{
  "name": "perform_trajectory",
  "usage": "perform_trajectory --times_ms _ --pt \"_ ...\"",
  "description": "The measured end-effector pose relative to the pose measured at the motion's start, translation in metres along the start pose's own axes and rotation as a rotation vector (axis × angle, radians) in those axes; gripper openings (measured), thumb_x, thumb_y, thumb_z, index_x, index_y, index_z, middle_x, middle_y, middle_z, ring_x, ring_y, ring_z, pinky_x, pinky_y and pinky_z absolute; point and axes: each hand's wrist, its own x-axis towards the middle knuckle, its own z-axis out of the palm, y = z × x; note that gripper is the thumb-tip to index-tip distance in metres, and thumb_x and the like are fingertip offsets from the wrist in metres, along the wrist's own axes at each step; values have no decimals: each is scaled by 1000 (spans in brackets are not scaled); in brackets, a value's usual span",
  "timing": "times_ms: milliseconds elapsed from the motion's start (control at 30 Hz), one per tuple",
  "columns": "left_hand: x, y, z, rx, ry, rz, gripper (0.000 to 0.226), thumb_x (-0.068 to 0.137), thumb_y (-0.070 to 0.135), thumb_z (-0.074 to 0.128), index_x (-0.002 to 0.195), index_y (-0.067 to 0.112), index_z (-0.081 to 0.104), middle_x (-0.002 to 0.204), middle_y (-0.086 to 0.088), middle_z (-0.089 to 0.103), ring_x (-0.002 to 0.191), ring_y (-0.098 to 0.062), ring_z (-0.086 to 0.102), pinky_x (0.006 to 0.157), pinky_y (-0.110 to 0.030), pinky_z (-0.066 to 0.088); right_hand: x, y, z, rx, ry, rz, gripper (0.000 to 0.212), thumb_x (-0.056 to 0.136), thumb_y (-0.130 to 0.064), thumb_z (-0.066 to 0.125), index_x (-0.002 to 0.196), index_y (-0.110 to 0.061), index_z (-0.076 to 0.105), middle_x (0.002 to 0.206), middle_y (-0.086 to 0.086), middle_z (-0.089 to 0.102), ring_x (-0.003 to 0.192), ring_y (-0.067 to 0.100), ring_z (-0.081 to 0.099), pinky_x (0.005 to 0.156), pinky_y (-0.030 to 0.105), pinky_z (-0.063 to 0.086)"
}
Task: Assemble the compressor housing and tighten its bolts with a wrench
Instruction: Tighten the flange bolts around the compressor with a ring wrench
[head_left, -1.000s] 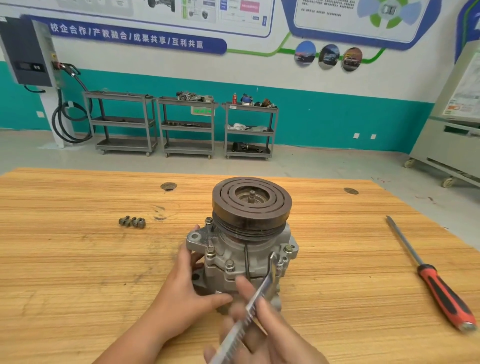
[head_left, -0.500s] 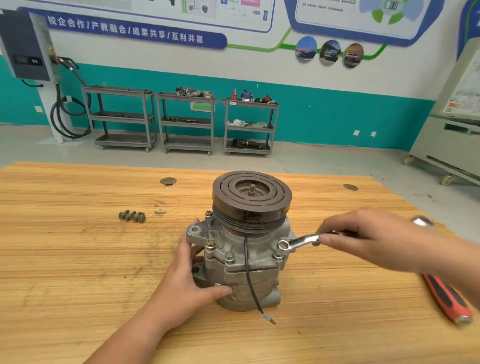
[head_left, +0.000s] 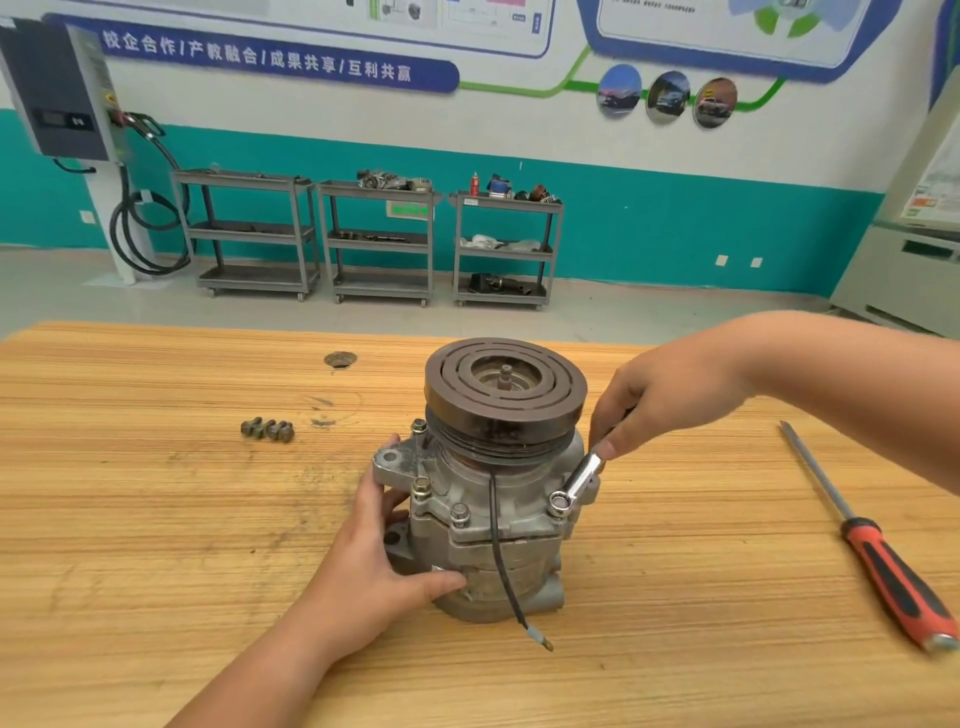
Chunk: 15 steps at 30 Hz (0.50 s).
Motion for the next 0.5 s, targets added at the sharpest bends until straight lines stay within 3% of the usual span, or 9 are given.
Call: perform_trajectory --times_ms 133,233,333,500 --pt "-1 1 -1 3 6 6 107 40 62 82 122 74 15 133 23 48 120 12 45 99 -19 37 0 0 0 36 -41 64 21 91 -51 48 98 -42 66 107 -13 61 104 10 54 92 28 39" --pt "-2 2 -1 11 5 -1 108 40 64 82 124 72 14 133 25 47 119 14 44 102 -21 38 -6 5 4 136 -117 66 28 93 -48 46 95 -35 71 68 -9 50 65 9 45 66 20 35" --pt "-2 4 0 1 -5 1 111 39 66 81 126 69 13 133 27 45 119 17 42 99 -17 37 -15 14 21 464 -234 47 34 97 -41 43 85 -23 70 51 -10 36 46 8 31 48 19 29" --pt "-1 4 1 -13 0 10 109 37 70 81 126 66 18 132 25 47 118 16 45 95 -13 39 -31 3 78 1295 -344 -41 28 84 -39 46 65 -21 53 44 -7 28 31 3 24 31 12 28"
